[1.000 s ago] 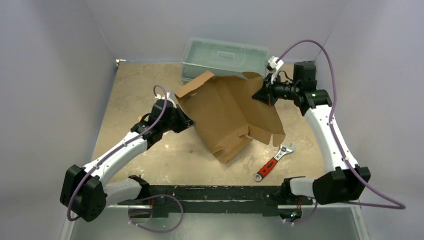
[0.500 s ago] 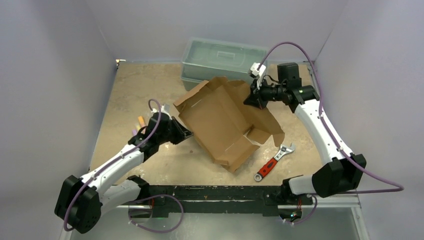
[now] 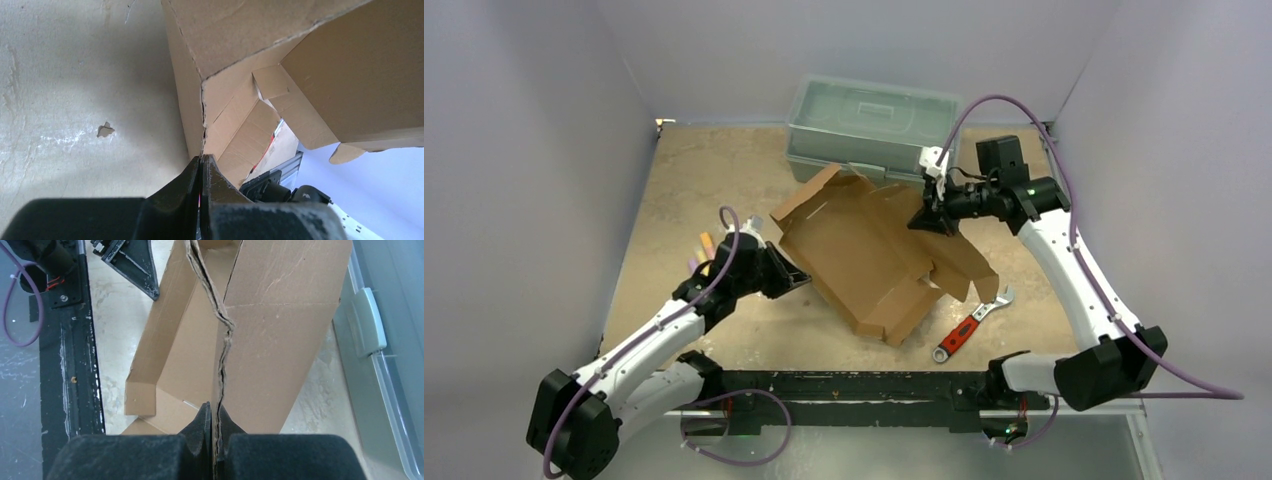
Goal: Fold the paper box
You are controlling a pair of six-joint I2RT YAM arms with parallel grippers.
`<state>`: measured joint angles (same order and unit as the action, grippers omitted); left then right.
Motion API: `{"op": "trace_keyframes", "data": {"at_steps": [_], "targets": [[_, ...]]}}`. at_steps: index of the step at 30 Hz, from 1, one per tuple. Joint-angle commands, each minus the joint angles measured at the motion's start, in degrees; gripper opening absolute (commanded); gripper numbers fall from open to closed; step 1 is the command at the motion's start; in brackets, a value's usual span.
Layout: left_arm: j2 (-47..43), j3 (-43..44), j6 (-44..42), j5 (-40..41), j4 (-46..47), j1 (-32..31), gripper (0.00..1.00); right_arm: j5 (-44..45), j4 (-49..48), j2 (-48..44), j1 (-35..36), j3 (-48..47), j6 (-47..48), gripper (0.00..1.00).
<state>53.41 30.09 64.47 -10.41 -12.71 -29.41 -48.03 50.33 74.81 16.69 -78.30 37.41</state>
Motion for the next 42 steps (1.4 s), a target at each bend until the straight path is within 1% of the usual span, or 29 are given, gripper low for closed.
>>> {"op": "trace_keyframes", "data": {"at_steps": [1, 3, 7, 10, 15, 18, 21, 24, 27, 32, 36, 37, 40, 42], "targets": [[-2.20, -0.62, 0.27, -0.30, -1.37, -0.06, 0.00, -3.66, 5.68, 0.35, 2.22, -1.64, 2.64, 0.00], [-3.32, -0.32, 0.71, -0.57, -2.62, -0.12, 0.00, -3.90, 7.72, 0.89, 4.04, -2.54, 3.28, 0.00], [-6.34, -0.21, 1.18, 1.10, -6.54, -0.12, 0.00, -4.52, 8.84, 0.78, 6.91, -2.94, 3.81, 0.00], [-7.57, -1.05, 1.55, 1.83, -8.14, -0.11, 0.00, -7.91, 10.49, 1.76, 7.22, -4.65, 4.56, 0.00], [-7.76, -1.44, 1.24, 4.90, -9.35, -0.04, 0.00, -9.55, 14.08, 4.63, 7.21, -9.74, 5.50, 0.00], [-6.83, -0.58, -0.13, 7.76, -9.61, -0.03, 0.00, -7.61, 11.90, 4.67, 7.10, -10.75, 1.71, 0.00], [-4.50, 0.95, -2.31, 9.34, -9.16, -0.03, 0.00, -7.09, 8.20, 4.47, 6.89, -8.70, -2.22, 0.00], [-2.06, 2.63, -3.70, 10.21, -8.51, -0.03, 0.00, -9.85, 6.05, 4.19, 6.06, -7.01, -5.15, 0.00], [-0.24, 4.60, -4.53, 10.24, -8.38, -0.03, 0.00, -12.54, 6.27, 3.75, 4.90, -7.16, -5.82, 0.00], [-0.06, 8.01, -6.25, 13.31, -9.48, -0.03, 0.00, -7.44, 2.78, 2.42, 4.78, -4.59, -8.62, 0.00], [0.43, 11.39, -10.15, 16.23, -11.92, -0.03, 0.00, 2.58, -2.03, -0.12, 2.46, -3.21, -12.15, 0.01], [0.59, 12.19, -11.53, 16.82, -12.25, -0.03, 0.00, 4.14, -3.28, -0.75, 1.08, -2.66, -13.06, 0.04], [0.90, 13.96, -15.83, 17.93, -12.45, -0.03, 0.00, 6.17, -7.71, -2.79, -3.11, 0.30, -15.55, 0.06], [1.13, 14.85, -18.47, 17.98, -12.12, -0.03, 0.00, 6.82, -11.03, -4.09, -4.38, 3.57, -16.44, 0.10]]}}
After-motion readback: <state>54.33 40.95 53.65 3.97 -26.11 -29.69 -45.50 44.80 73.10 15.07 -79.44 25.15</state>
